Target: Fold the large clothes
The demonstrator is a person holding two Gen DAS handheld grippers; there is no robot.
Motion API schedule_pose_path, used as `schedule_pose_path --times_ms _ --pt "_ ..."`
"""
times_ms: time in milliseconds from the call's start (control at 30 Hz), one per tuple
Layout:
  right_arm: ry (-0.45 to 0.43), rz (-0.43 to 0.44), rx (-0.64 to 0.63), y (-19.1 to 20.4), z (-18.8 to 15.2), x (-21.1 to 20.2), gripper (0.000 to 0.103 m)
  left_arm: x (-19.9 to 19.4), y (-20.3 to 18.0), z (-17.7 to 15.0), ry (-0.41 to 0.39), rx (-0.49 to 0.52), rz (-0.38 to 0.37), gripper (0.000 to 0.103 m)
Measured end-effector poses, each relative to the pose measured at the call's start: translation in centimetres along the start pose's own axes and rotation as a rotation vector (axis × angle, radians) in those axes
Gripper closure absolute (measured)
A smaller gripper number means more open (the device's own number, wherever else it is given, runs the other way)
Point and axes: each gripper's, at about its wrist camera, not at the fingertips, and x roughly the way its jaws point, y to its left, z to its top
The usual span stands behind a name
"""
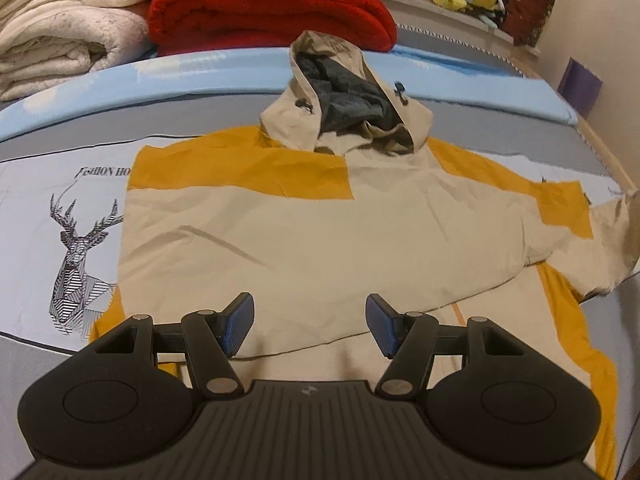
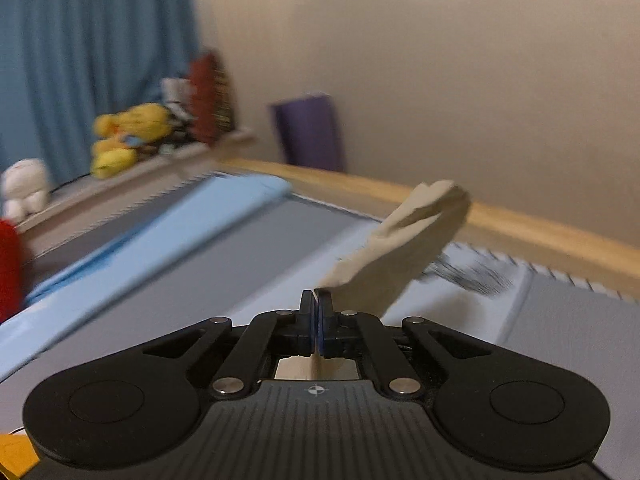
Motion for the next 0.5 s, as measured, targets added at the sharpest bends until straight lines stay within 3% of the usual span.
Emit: schedule_pose_path --times_ms 100,267,367,500 --pt "-0.028 0.127 -0.110 6.1 0.6 -3.4 0.103 -1.1 1.2 0.3 -0.019 -0.035 -0.009 0.036" --pt "-0.029 0.437 -0.275 18.0 -1.9 -11.1 0.103 -2.6 4.4 0.9 -0.043 -0.125 -0.018 0.036" --pt "0.056 0.659 -0.338 24.9 -5.9 -16.4 0.103 -3.5 6.5 1.2 -0.057 -0.182 -0.009 0.036" --pt "0.309 0.956 -0.488 31.3 -12.7 -22.6 0.099 -4.5 8.6 1.6 -0.070 -0.251 -0.022 0.036"
